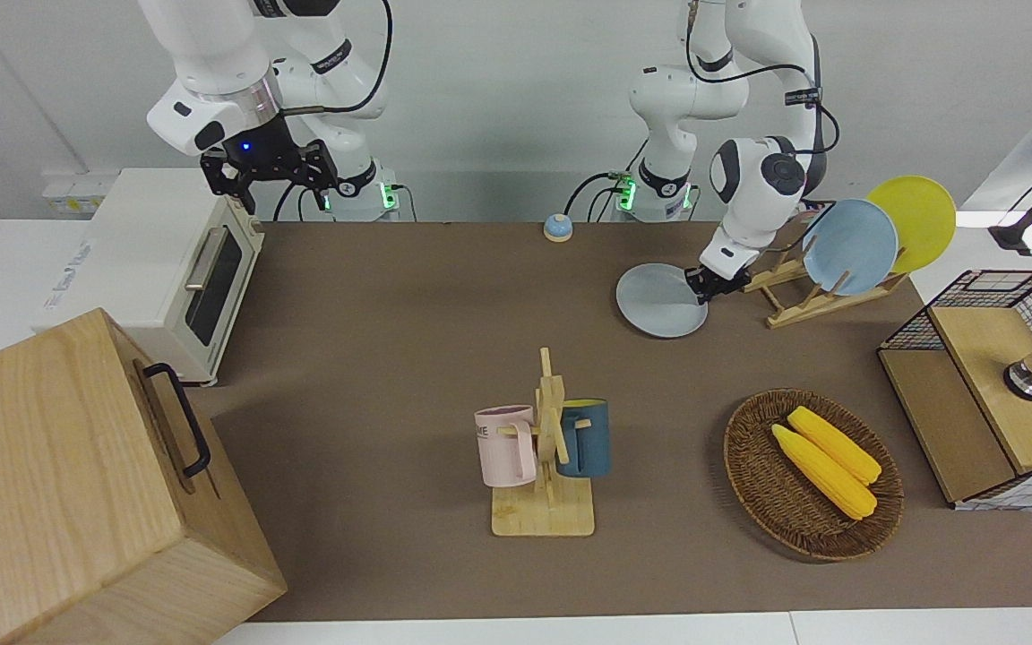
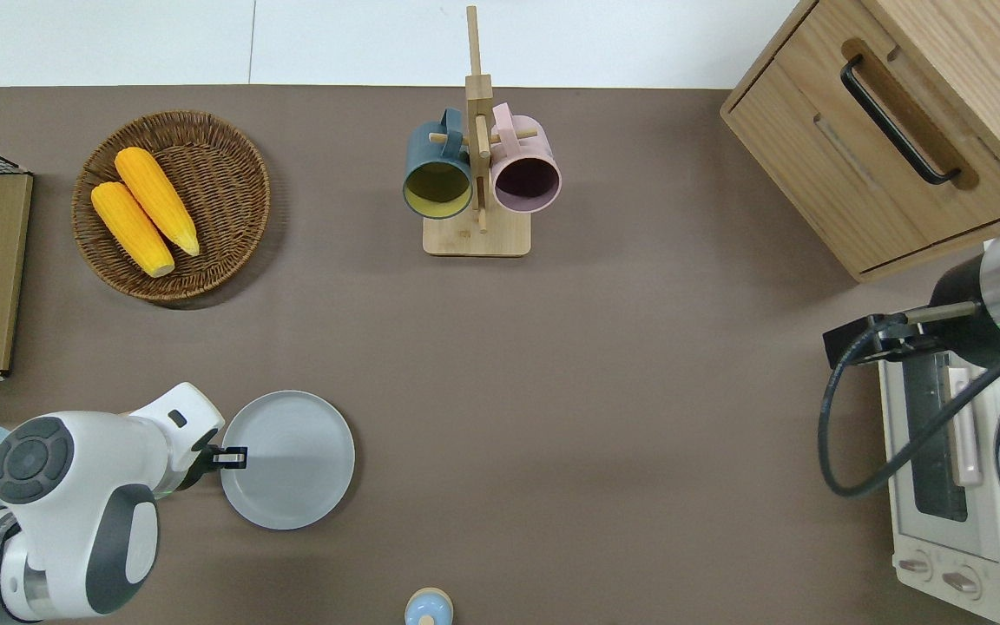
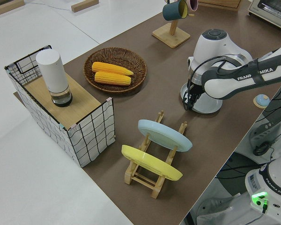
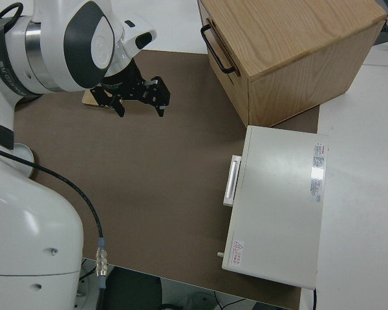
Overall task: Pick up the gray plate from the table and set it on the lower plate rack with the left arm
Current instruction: 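Close the left gripper on the gray plate's rim nearest the robot, then lift the gray plate and lower it into the wooden rack's lower slot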
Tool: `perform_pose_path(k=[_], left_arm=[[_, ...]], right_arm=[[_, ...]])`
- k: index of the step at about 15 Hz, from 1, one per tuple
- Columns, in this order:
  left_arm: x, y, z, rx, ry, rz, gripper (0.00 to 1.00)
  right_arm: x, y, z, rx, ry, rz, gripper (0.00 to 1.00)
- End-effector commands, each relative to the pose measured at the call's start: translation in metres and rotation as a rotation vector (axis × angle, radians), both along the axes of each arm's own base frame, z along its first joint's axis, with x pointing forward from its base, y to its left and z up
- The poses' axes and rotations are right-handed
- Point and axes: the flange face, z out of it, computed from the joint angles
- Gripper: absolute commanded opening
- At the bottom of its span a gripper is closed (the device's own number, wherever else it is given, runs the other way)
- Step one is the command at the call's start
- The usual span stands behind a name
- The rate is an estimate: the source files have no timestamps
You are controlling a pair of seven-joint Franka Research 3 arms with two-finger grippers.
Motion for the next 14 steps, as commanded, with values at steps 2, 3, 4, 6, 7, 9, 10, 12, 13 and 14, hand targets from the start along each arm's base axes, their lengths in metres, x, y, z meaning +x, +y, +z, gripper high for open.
perform_pose_path(k=[2, 3, 4, 6, 7, 9, 10, 12, 13, 14], left_arm=[[0.013, -0.001, 0.017, -0.008, -0.016, 0.007, 0.00], [0.019, -0.002, 0.029, -0.010, -0.009, 0.006, 0.00], [0.024, -0.002, 0.039, -0.012, -0.004, 0.005, 0.00], [0.033, -0.003, 0.066, -0.016, 0.004, 0.002, 0.00], [0.037, -0.004, 0.075, -0.016, 0.007, -0.001, 0.00], [0.046, -0.005, 0.103, -0.022, 0.027, -0.010, 0.00], [0.050, -0.007, 0.118, -0.023, 0.036, -0.014, 0.00], [0.054, -0.007, 0.148, -0.027, 0.053, -0.017, 0.00], [0.054, -0.007, 0.164, -0.028, 0.059, -0.020, 0.00], [0.055, -0.008, 0.179, -0.029, 0.067, -0.022, 0.00]], right_arm=[[-0.002, -0.003, 0.004, -0.008, 0.002, -0.016, 0.983], [-0.002, -0.003, 0.004, -0.008, 0.001, -0.016, 0.983], [-0.002, -0.003, 0.003, -0.009, 0.004, -0.016, 0.983], [-0.002, -0.003, 0.004, -0.008, 0.001, -0.016, 0.983], [-0.002, -0.004, 0.004, -0.008, 0.001, -0.018, 0.983], [-0.002, -0.003, 0.005, -0.009, -0.001, -0.016, 0.983], [-0.002, -0.003, 0.004, -0.008, 0.001, -0.016, 0.983], [-0.002, -0.004, 0.004, -0.008, 0.001, -0.018, 0.983], [-0.002, -0.003, 0.004, -0.008, 0.001, -0.016, 0.983], [-0.002, -0.004, 0.005, -0.009, 0.001, -0.018, 0.983]])
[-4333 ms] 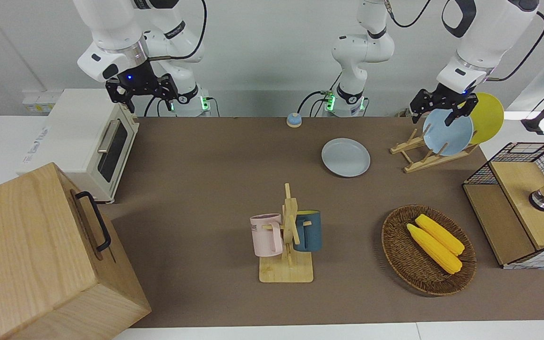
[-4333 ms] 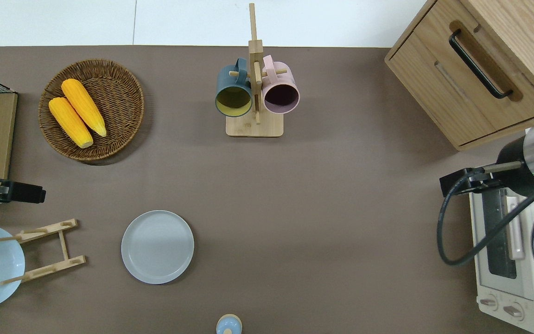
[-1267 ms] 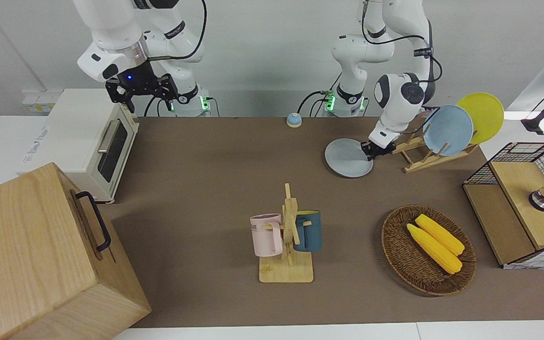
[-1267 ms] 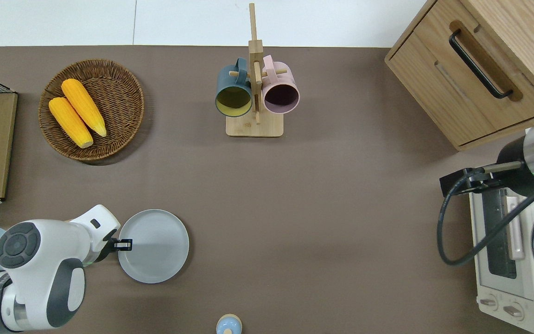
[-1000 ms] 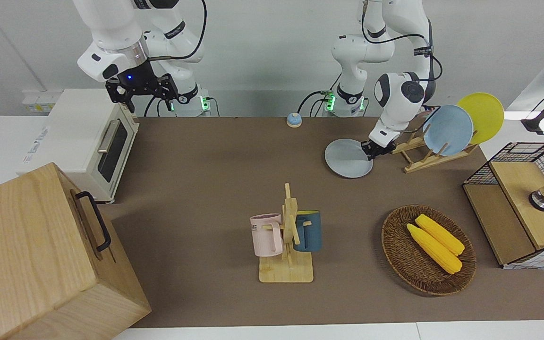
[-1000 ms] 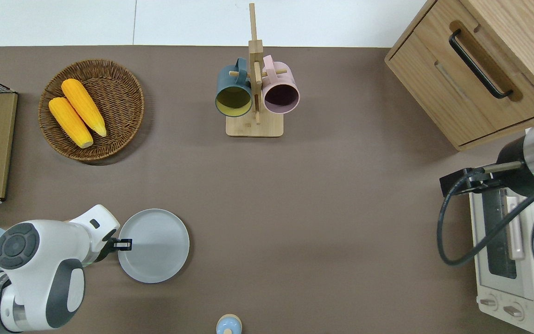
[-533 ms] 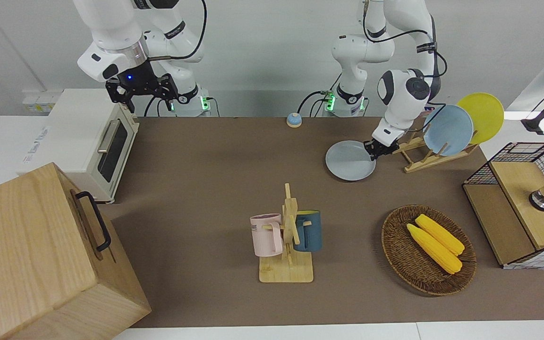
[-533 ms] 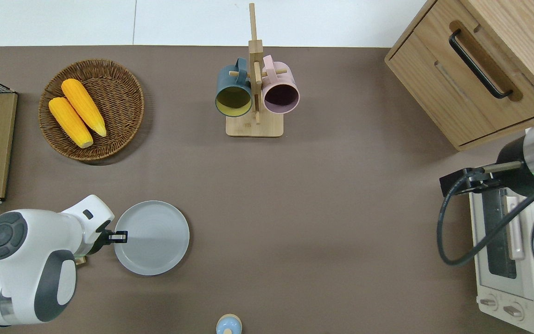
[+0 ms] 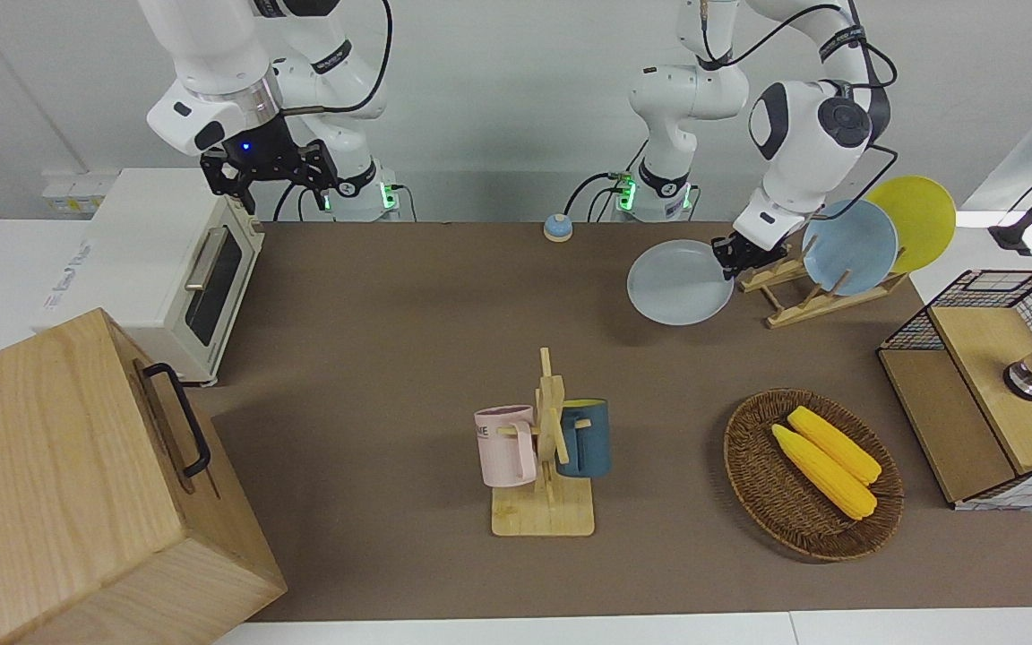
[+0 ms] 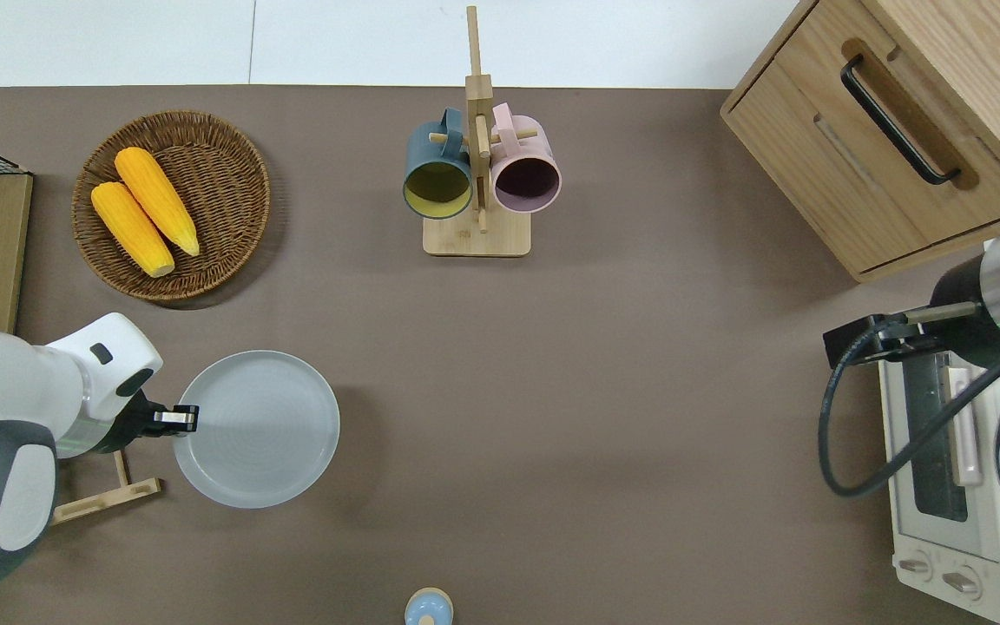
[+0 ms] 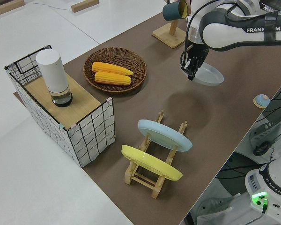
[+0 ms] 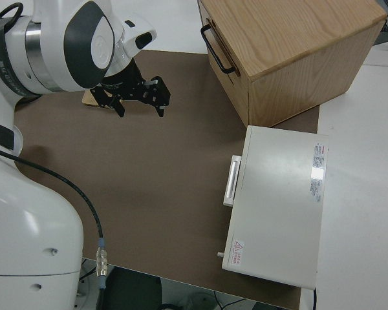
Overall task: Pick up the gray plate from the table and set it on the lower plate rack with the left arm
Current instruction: 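Lift the gray plate and lower it into the wooden rack's lower slot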
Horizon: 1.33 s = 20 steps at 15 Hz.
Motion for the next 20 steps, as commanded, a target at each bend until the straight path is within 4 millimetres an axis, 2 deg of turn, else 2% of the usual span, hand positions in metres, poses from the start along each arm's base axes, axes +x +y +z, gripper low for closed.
perform_pose_path(k=[1, 5, 7, 12, 20], left_arm=[[0.003, 0.000, 0.046, -0.017, 0.021, 0.002, 0.00], [0.002, 0.010, 0.077, -0.002, 0.042, 0.003, 0.00], [0.001, 0.018, 0.083, 0.087, 0.052, -0.018, 0.00], [-0.006, 0.048, 0.085, 0.379, 0.119, -0.035, 0.00], [-0.007, 0.075, 0.081, 0.718, 0.183, 0.029, 0.00]], right_arm=[[-0.002, -0.003, 0.003, -0.009, 0.004, -0.016, 0.983], [-0.002, -0.004, 0.004, -0.008, 0.001, -0.018, 0.983], [-0.002, -0.003, 0.004, -0.008, 0.001, -0.016, 0.983], [-0.002, -0.003, 0.004, -0.008, 0.001, -0.016, 0.983], [-0.002, -0.004, 0.004, -0.008, 0.001, -0.018, 0.983]])
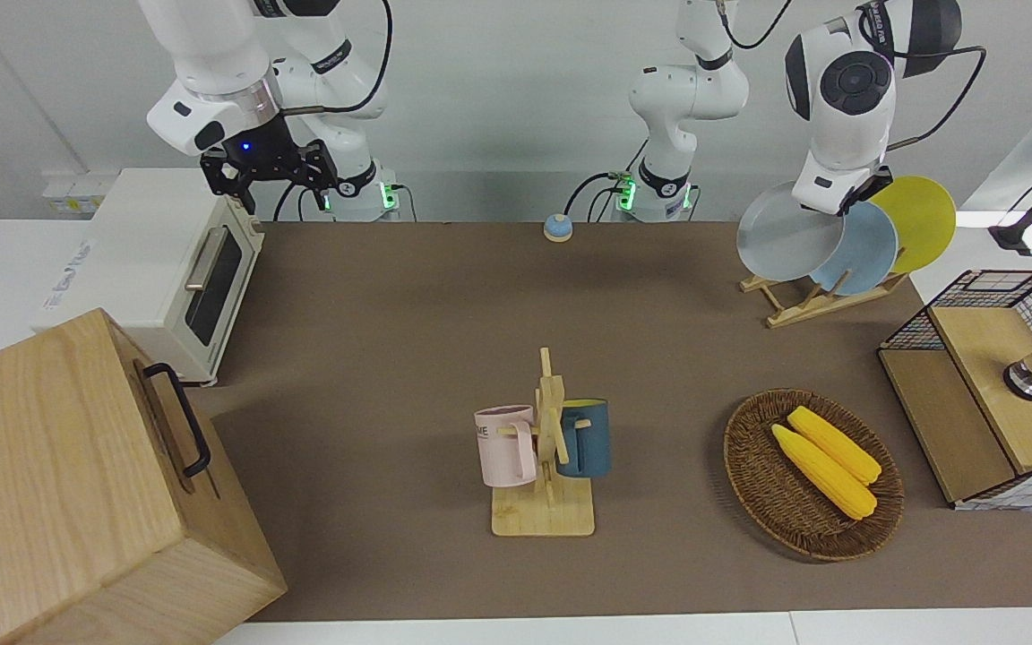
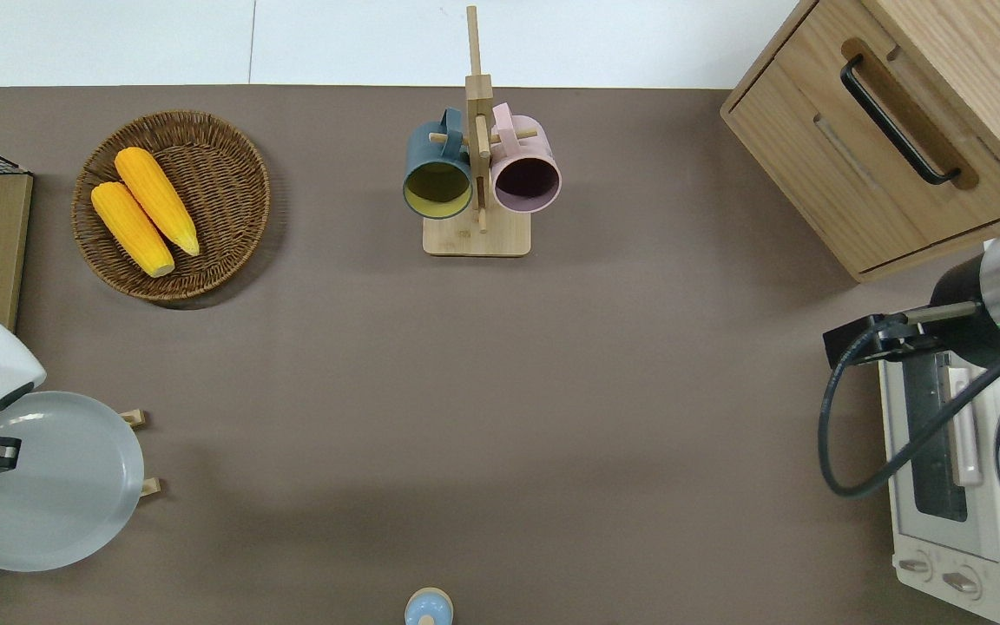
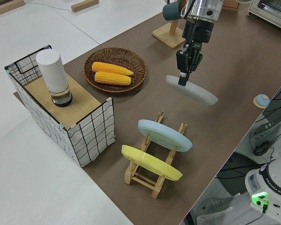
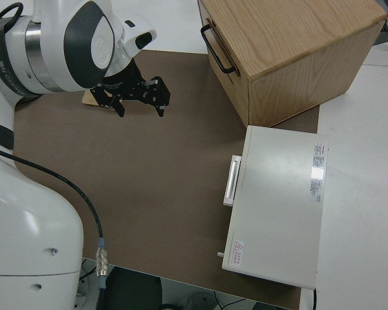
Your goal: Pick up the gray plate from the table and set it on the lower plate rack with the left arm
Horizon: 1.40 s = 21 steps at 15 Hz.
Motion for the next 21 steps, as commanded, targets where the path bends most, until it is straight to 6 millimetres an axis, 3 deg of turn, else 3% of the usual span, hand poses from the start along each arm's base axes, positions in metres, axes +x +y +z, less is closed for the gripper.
perform_pose_path(k=[1, 7, 10, 16, 21], left_arm=[[0.002, 0.005, -0.002, 0.124, 0.013, 0.043, 0.00], [0.007, 0.010, -0.028, 0.294, -0.033, 0.128, 0.00], [0.007, -0.004, -0.055, 0.364, -0.047, 0.143, 0.00], [0.005, -0.016, -0.093, 0.404, -0.053, 0.139, 0.00], [0.011, -0.018, -0.111, 0.403, -0.042, 0.122, 0.00]], right_arm=[[-0.002, -0.004, 0.004, -0.008, 0.001, -0.018, 0.983], [-0.002, -0.004, 0.004, -0.008, 0.001, -0.018, 0.983], [-0.002, -0.003, 0.005, -0.009, -0.001, -0.016, 0.983], [-0.002, -0.003, 0.004, -0.008, 0.001, -0.016, 0.983], [-0.002, -0.003, 0.004, -0.008, 0.001, -0.016, 0.983]])
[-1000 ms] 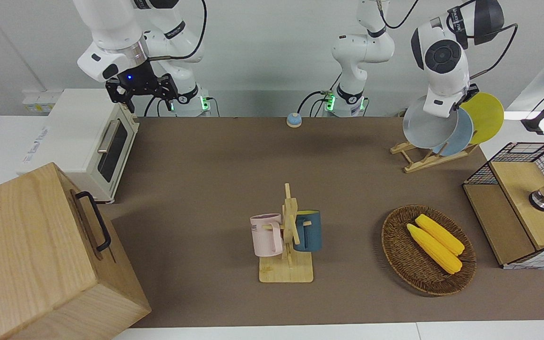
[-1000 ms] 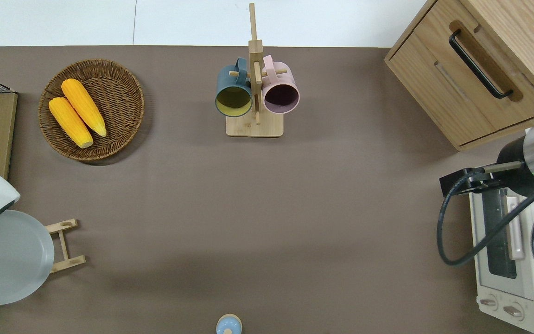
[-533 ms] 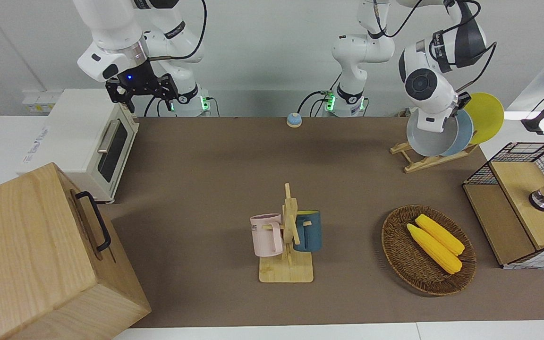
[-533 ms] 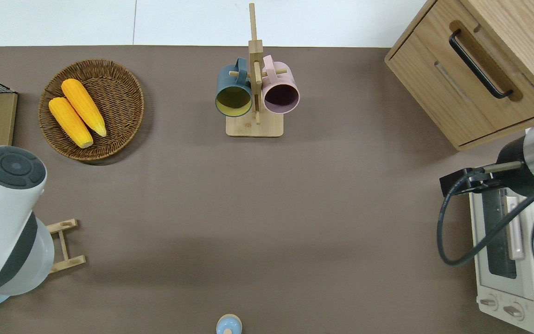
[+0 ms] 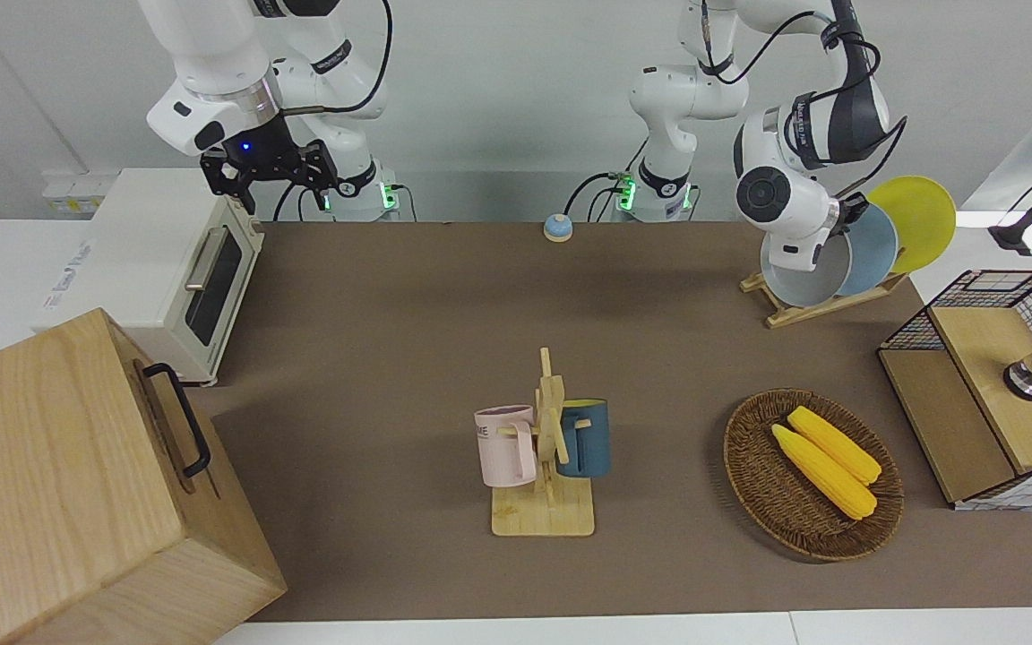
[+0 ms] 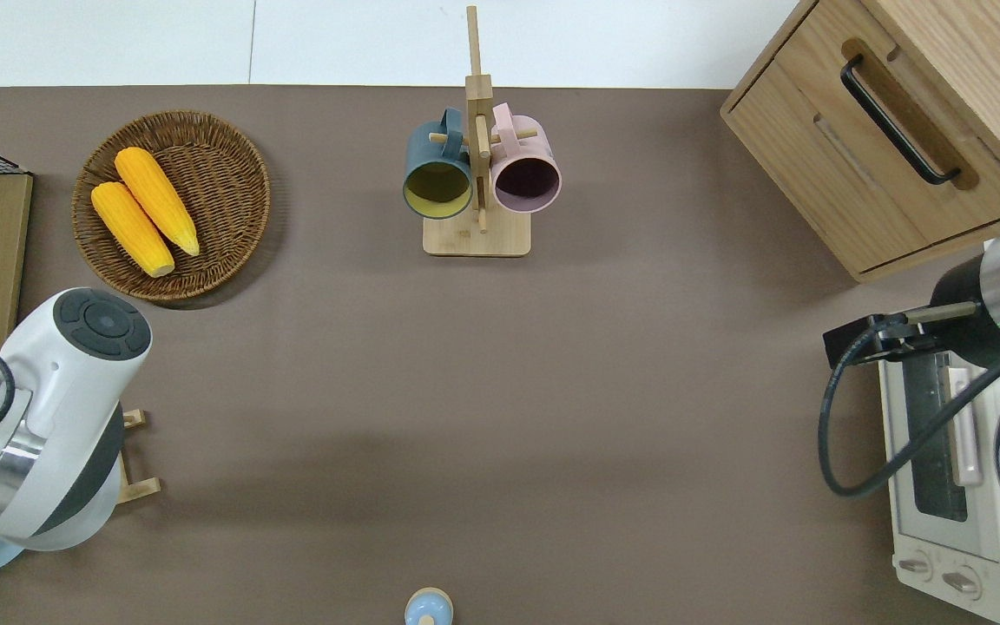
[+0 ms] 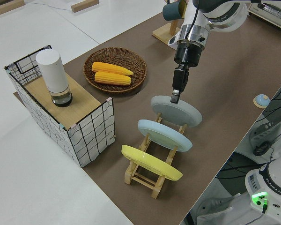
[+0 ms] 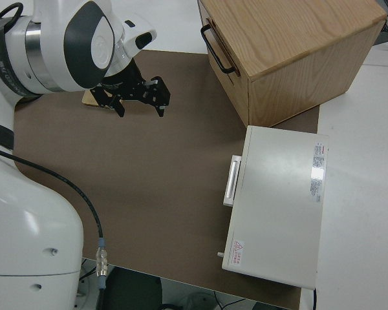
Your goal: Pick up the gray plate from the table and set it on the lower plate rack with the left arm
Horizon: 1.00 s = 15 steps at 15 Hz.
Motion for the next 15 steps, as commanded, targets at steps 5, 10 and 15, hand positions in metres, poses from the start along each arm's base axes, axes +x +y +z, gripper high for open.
perform_pose_path(k=[5, 10, 15], left_arm=[[0.006, -0.007, -0.023, 0.007, 0.007, -0.023, 0.02], [0.008, -0.007, -0.026, 0.000, 0.031, -0.034, 0.76], [0.008, -0.010, -0.016, -0.060, 0.045, -0.033, 0.99]], right_arm=[[-0.002, -0.003, 0.004, -0.008, 0.001, -0.016, 0.983], [-0.002, -0.003, 0.005, -0.009, -0.001, -0.016, 0.983], [-0.002, -0.003, 0.004, -0.008, 0.001, -0.016, 0.983]])
